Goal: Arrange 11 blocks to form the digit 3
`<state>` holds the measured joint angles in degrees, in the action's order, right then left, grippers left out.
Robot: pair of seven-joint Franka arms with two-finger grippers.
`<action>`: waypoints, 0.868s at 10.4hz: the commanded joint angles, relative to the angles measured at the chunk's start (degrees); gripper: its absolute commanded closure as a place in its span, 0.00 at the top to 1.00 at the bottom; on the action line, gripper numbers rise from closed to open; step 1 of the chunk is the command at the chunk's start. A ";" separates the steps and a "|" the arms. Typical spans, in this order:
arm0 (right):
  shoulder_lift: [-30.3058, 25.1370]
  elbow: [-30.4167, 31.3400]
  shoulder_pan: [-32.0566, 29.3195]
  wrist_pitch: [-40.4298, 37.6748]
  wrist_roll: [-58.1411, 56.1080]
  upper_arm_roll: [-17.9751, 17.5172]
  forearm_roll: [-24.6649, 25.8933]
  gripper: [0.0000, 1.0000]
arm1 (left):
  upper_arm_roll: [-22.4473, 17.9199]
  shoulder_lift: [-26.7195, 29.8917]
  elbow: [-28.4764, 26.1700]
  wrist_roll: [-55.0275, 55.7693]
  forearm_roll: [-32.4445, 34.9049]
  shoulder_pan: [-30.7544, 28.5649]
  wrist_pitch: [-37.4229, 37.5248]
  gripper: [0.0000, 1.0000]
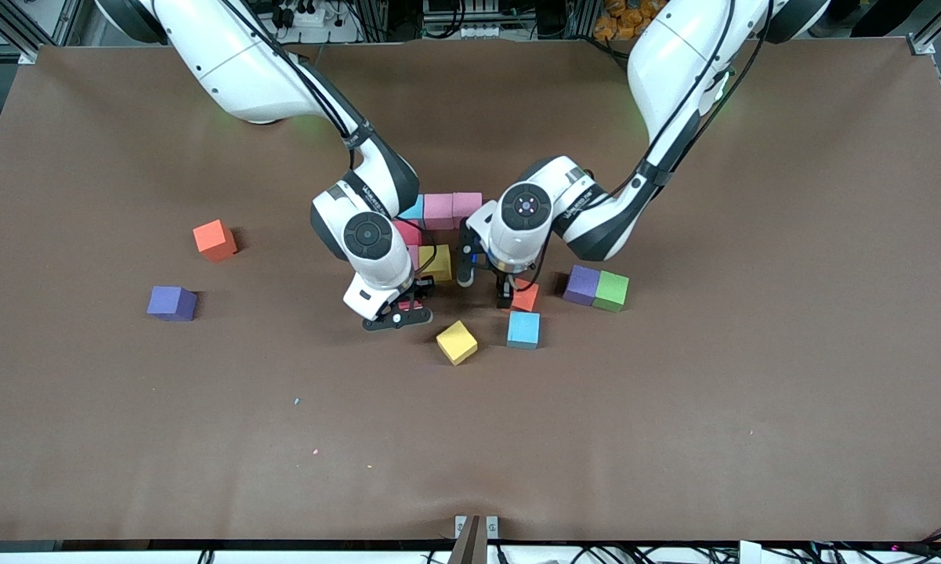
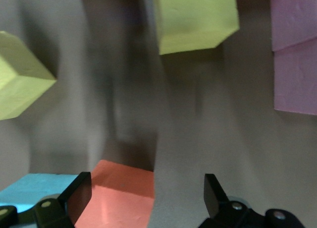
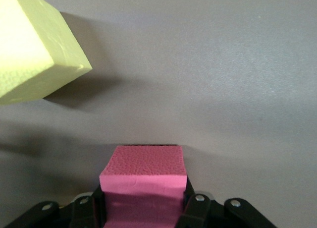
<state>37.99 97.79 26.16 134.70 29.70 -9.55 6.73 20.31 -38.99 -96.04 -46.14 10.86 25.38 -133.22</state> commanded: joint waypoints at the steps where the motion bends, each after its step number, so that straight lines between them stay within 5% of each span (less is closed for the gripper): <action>1: -0.81 1.88 0.12 1.44 1.41 -0.29 -0.40 0.23 | 0.17 2.78 -3.28 -6.90 1.27 -0.85 -1.16 1.00; 9: -3.19 4.96 0.03 1.26 1.42 -0.99 -0.40 0.23 | 0.00 -1.70 -0.29 -14.42 1.09 -3.06 -3.97 1.00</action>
<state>36.86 100.48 26.17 135.48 30.09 -10.31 6.73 20.20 -39.23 -97.05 -60.00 11.30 22.18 -135.64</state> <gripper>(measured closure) 0.445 0.000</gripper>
